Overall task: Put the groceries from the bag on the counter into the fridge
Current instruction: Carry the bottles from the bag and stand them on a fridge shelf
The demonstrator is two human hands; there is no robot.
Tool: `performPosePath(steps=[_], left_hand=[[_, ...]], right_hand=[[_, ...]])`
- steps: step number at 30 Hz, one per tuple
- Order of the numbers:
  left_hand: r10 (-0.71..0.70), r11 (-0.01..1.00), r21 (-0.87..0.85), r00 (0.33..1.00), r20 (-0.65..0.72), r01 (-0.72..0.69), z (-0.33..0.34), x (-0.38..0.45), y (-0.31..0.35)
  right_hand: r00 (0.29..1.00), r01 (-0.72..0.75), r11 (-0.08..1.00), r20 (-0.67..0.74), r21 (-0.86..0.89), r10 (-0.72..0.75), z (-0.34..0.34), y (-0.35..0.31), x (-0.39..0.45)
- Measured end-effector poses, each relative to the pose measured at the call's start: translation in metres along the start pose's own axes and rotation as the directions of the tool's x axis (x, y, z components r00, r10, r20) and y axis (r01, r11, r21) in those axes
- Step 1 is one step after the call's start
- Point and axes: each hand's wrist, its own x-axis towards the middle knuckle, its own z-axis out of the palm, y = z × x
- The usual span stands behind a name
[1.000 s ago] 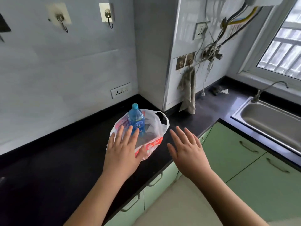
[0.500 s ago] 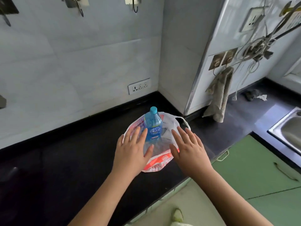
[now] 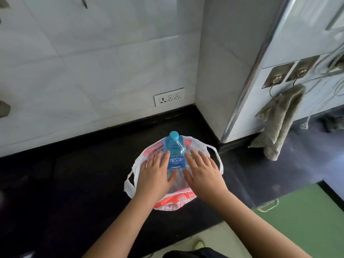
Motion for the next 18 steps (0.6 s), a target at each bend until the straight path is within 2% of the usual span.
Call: performPosePath(steps=[3,6,9,11,15,18], left_hand=[[-0.059,0.996,-0.073,0.998,-0.001,0.059,0.008,0.002,0.009],[-0.139,0.955,-0.263,0.990,0.013,0.138,0.014,0.008,0.014],[-0.224,0.838,-0.487,0.969,0.104,0.246,0.012,0.021,0.014],[-0.228,0.754,-0.597,0.961,0.154,0.275,0.008,0.029,0.013],[-0.212,0.668,-0.693,0.962,0.172,0.271,0.008,0.041,0.015],[-0.229,0.640,-0.717,0.959,0.165,0.276,0.011,0.046,0.016]], right_hand=[[0.999,0.014,0.999,0.028,0.046,-0.015,0.007,0.008,0.007],[0.996,-0.041,0.983,0.080,0.176,0.028,0.013,0.010,0.018],[0.988,-0.131,0.921,0.126,0.366,0.091,0.013,0.006,0.027],[0.985,-0.154,0.873,0.137,0.463,0.101,0.009,0.003,0.029],[0.971,-0.211,0.816,0.213,0.538,0.111,0.008,0.000,0.032],[0.952,-0.273,0.770,0.275,0.577,0.131,0.015,0.000,0.032]])
